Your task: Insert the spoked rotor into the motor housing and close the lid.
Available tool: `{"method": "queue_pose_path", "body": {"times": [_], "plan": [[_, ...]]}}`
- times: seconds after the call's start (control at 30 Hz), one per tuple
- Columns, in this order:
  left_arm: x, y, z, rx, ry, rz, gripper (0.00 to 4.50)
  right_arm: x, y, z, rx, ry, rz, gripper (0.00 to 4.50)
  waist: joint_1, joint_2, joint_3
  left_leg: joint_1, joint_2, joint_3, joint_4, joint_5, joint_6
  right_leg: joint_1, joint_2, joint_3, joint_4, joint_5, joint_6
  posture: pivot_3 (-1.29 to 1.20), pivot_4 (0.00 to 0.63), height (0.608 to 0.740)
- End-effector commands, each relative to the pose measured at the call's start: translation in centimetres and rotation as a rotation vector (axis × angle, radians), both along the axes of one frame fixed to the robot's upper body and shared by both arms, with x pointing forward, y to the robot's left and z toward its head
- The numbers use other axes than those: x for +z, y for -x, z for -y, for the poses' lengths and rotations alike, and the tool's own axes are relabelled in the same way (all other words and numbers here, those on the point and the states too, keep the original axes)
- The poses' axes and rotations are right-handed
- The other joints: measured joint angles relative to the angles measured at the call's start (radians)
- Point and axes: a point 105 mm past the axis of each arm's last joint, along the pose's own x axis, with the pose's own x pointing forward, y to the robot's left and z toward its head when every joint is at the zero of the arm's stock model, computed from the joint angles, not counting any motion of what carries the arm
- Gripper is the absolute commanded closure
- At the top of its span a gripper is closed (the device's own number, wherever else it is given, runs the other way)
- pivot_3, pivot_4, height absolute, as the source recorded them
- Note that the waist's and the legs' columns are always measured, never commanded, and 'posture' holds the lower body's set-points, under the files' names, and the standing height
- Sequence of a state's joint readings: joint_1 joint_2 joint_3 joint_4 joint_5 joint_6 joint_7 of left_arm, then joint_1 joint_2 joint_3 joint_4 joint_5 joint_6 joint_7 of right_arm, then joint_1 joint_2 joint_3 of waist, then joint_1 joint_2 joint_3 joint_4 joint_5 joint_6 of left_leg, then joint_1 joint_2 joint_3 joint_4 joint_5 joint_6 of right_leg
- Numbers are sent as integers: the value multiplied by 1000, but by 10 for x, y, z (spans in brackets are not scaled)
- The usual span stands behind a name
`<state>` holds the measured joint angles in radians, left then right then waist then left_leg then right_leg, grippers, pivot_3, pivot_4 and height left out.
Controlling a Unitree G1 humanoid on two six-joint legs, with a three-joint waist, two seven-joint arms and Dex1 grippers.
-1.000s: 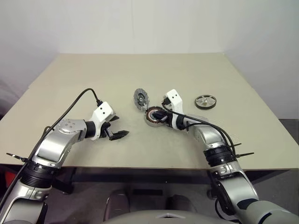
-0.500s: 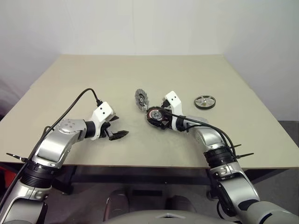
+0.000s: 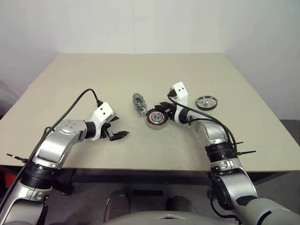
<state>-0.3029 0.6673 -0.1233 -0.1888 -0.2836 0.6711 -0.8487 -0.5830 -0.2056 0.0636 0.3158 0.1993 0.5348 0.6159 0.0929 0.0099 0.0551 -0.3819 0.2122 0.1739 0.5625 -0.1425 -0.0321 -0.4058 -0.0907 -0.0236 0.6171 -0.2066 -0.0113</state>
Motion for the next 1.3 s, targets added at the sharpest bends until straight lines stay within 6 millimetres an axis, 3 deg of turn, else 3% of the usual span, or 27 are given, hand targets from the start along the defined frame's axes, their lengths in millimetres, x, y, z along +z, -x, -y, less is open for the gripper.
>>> {"method": "queue_pose_path", "body": {"times": [0.03,0.33,0.63,0.77,1.03,1.3], "plan": [[7,-2,-2,2,-7,40,0,9,9,-11,83,7,36,4148,0,0,0,0,0,0,0,0,0,0,0,0,0,0,0,0,0,740],[7,-3,-3,8,-8,39,0,7,16,-12,117,29,35,4148,0,0,0,0,0,0,1,0,-1,1,0,0,-1,-3,5,0,0,740],[7,-3,-4,12,-8,44,0,-29,20,-7,80,87,-71,4148,0,0,0,1,0,0,1,0,-1,2,0,0,-1,-3,5,0,0,740],[7,-3,-5,14,-10,44,0,-24,18,-4,70,81,-55,4148,0,0,0,3,0,0,1,0,-1,3,0,0,-1,-3,5,0,0,740],[6,-3,-4,7,-6,37,0,15,12,-7,82,15,46,4148,0,0,0,3,0,0,1,1,-1,3,0,0,-1,-3,6,0,0,740],[6,-3,-3,2,-8,39,0,14,15,-11,84,14,46,4148,0,0,0,3,0,0,0,0,-1,3,0,0,-1,-3,5,0,0,740]]}}
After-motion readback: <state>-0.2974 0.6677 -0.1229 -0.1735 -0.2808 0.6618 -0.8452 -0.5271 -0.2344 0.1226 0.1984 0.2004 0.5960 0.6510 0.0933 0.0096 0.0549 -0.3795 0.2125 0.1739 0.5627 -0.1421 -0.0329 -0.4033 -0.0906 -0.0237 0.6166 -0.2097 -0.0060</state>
